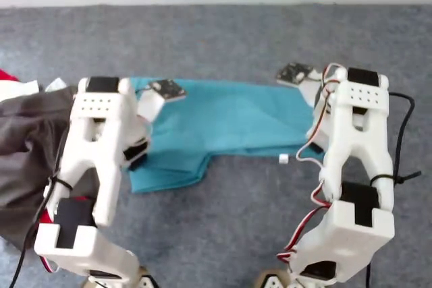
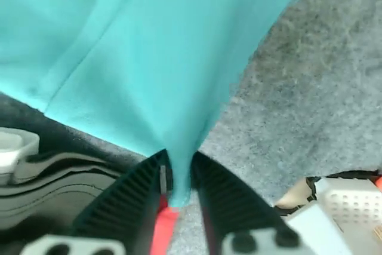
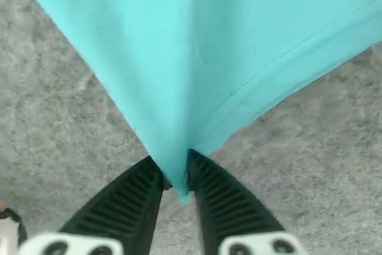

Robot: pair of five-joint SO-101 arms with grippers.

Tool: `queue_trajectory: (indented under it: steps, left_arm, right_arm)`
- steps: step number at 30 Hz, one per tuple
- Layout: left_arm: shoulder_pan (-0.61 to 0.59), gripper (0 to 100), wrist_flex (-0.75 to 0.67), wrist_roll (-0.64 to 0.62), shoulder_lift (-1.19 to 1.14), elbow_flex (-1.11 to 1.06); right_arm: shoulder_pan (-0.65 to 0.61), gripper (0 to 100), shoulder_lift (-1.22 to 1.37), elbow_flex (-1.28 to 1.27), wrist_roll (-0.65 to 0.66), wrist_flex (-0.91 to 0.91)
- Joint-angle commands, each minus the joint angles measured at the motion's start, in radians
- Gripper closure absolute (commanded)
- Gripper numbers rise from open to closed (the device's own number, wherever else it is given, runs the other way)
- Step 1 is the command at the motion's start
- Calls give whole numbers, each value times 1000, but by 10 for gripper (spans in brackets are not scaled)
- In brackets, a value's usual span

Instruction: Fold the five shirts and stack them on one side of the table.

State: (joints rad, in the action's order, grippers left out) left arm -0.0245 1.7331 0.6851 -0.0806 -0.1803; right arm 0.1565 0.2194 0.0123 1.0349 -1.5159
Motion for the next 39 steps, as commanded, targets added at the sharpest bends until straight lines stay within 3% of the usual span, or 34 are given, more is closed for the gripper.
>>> queue_trajectory:
  steps: [1,9,12,16,21,24,31,39]
  left_arm:
    - [2,889,20,-3,51,19]
    - [0,884,20,-8,74,114]
    - [0,889,-9,-83,98,193]
    - [3,909,-140,-284,98,243]
    - [9,986,-201,-367,97,242]
    - [-3,985,-176,-368,104,243]
    - [-126,985,-78,-367,109,249]
    - [-256,985,-29,-367,110,377]
  right_arm:
    - [12,740,-15,32,-11,-35]
    - [53,714,-16,178,-14,-94]
    - [50,714,-7,256,-75,-71]
    - [7,742,38,292,-256,94]
    - [-73,998,179,295,-351,325]
    - [-84,943,277,295,-353,446]
    - [-62,990,438,298,-348,760]
    - [-7,990,552,427,-350,779]
